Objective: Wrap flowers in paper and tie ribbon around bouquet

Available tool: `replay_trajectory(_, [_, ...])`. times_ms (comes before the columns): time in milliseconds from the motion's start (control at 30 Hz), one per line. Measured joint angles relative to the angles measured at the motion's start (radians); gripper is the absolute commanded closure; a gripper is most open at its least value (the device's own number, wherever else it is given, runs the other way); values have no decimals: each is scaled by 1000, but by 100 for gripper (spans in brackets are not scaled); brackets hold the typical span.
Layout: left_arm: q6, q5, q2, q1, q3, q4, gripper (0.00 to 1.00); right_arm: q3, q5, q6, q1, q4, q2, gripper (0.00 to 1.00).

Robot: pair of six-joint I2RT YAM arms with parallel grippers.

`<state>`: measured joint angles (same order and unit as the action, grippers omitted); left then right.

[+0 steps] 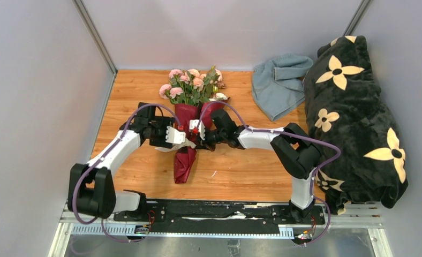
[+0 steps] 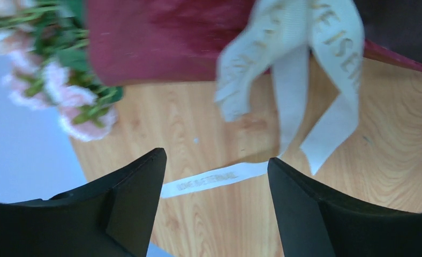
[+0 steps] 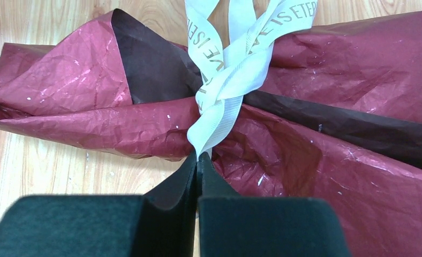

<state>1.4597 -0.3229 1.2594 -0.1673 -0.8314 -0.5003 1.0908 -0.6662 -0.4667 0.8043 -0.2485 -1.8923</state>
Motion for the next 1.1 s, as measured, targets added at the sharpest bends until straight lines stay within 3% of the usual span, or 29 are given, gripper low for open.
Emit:
replay_trajectory(167, [91,40,129,-18,61,41,16,-6,-14,27,0,-16,20,100])
replay_trajectory(333, [76,56,207,-32,65,182,19,-22,-24,60,0,-52,34,100])
replay_trajectory(400, [78,55,228,-34,69,234,39,-25,-26,75,0,-60,34,100])
replay_trajectory(500, [92,53,244,-37,111,314,95,-30,-28,90,0,-73,34,100])
replay_trajectory(533, [103,51,250,-38,129,339,100,-32,-29,96,0,-74,34,100])
replay_trajectory(867, [-22,-5,266,-39,107,618,100,-126,-29,177,0,-74,57,100])
replay_trajectory(1100, [-7,-52,317,-46,97,671,100,-226,-20,284,1,-102,60,100])
